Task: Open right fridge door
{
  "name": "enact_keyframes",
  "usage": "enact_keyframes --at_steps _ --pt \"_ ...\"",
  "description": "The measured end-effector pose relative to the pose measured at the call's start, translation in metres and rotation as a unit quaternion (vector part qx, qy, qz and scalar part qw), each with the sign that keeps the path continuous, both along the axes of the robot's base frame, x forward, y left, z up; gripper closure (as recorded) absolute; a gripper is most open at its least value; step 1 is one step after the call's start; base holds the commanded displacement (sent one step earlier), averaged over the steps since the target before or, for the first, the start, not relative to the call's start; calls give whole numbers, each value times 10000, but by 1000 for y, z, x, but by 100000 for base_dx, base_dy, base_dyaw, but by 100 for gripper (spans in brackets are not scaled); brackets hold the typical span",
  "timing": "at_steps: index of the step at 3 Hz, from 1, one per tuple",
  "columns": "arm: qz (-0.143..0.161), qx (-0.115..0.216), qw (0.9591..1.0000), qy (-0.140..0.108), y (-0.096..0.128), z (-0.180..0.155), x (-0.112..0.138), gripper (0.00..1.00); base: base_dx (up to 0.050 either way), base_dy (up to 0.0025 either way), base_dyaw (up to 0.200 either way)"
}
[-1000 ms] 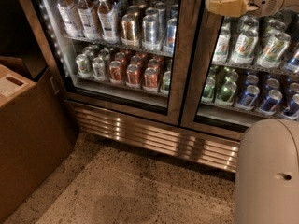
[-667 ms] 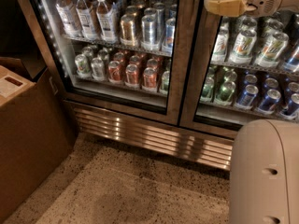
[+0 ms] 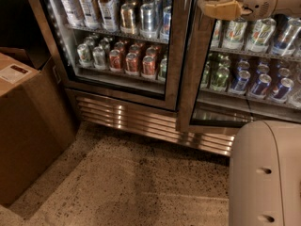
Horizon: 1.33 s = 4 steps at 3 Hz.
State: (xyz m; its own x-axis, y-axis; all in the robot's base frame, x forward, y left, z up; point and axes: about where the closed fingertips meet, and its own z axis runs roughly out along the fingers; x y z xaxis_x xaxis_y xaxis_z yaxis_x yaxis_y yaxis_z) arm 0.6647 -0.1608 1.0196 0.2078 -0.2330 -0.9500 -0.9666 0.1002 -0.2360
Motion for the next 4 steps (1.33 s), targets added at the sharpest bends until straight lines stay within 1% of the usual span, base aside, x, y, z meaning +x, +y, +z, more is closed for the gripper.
enact_keyframes --at_steps 3,4 --pt "0 0 10000 0 0 0 0 100 -4999 -4 26" --pt "0 0 10000 0 0 0 0 100 0 0 0"
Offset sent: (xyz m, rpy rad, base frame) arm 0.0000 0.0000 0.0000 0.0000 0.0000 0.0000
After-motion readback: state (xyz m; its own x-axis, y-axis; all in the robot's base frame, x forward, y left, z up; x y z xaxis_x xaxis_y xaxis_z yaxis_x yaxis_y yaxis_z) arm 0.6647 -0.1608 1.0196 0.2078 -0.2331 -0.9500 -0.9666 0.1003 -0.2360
